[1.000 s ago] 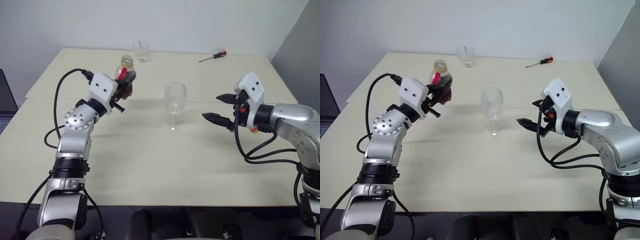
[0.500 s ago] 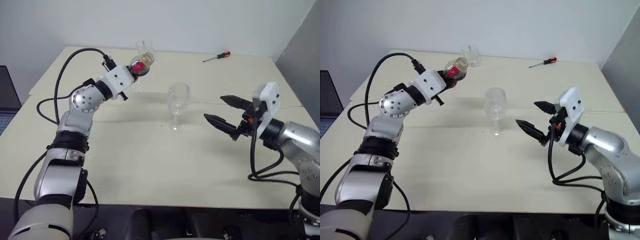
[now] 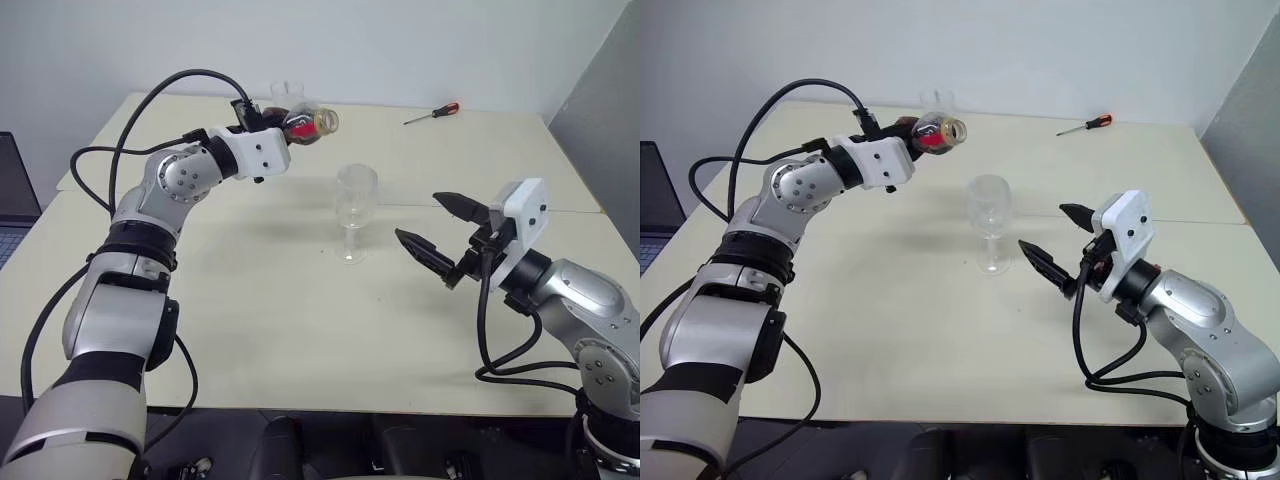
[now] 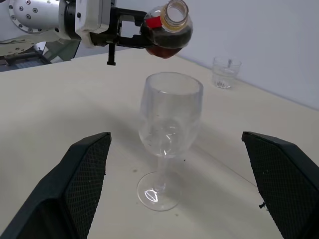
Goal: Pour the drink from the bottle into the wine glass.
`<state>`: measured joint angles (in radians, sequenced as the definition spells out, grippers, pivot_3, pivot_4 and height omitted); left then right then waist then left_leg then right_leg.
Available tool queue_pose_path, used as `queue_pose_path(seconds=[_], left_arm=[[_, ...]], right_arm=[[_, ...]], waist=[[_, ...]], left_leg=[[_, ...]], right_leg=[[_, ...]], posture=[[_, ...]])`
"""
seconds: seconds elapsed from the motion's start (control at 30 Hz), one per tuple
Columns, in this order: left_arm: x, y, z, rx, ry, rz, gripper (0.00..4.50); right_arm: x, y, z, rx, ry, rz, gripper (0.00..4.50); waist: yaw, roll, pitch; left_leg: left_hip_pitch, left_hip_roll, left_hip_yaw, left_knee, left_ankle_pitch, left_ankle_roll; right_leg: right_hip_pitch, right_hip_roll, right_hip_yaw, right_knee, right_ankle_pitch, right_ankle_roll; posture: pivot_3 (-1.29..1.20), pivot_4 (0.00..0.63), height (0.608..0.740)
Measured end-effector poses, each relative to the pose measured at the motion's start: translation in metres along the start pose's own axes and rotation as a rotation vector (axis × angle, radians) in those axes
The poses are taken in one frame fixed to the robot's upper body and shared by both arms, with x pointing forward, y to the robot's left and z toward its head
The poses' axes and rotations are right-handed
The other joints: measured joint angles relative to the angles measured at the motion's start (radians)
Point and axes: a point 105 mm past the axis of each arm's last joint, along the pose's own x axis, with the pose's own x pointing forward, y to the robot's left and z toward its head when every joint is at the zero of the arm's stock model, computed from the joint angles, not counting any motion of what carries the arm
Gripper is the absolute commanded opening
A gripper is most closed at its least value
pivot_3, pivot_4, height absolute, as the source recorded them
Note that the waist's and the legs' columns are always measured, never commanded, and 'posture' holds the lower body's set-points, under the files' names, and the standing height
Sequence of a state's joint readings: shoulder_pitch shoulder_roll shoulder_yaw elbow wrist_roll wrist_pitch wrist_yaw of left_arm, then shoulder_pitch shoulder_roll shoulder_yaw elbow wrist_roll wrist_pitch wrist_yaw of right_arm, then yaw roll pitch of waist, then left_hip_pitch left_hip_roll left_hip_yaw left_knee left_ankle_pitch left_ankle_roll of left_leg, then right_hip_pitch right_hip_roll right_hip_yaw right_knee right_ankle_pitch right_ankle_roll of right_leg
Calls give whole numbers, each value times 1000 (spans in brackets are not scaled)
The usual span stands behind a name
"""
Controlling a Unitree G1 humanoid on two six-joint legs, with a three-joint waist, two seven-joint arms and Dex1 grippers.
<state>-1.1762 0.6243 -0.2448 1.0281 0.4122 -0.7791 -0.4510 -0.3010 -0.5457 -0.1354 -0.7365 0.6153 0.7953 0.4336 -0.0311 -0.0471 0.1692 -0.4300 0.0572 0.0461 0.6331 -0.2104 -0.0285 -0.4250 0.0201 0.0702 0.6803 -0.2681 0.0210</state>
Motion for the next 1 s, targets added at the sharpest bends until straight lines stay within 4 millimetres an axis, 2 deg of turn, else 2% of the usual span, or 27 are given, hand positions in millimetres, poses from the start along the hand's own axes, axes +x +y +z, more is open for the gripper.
queue_pose_path(seconds=[0.2, 0.5, 1.0], left_arm=[[2, -11, 0, 51, -7, -52, 690], [9, 2, 8, 132, -29, -14, 689], [11, -8, 12, 237, -54, -59, 689]], right_arm=[[-1, 1, -1, -6, 6, -2, 4500], [-1, -1, -5, -32, 34, -19, 4500], [-1, -3, -4, -45, 27, -33, 4500]], waist=[[0, 0, 0], [0, 0, 0], [1, 0, 0]], left_leg=[[-1, 0, -1, 2, 0, 0], [-2, 0, -3, 8, 0, 0], [-2, 0, -5, 12, 0, 0]], right_leg=[[0, 0, -1, 1, 0, 0], [2, 0, -2, 2, 0, 0], [3, 0, -3, 3, 1, 0]], posture=[[0, 150, 740], [0, 150, 740], [0, 150, 740]])
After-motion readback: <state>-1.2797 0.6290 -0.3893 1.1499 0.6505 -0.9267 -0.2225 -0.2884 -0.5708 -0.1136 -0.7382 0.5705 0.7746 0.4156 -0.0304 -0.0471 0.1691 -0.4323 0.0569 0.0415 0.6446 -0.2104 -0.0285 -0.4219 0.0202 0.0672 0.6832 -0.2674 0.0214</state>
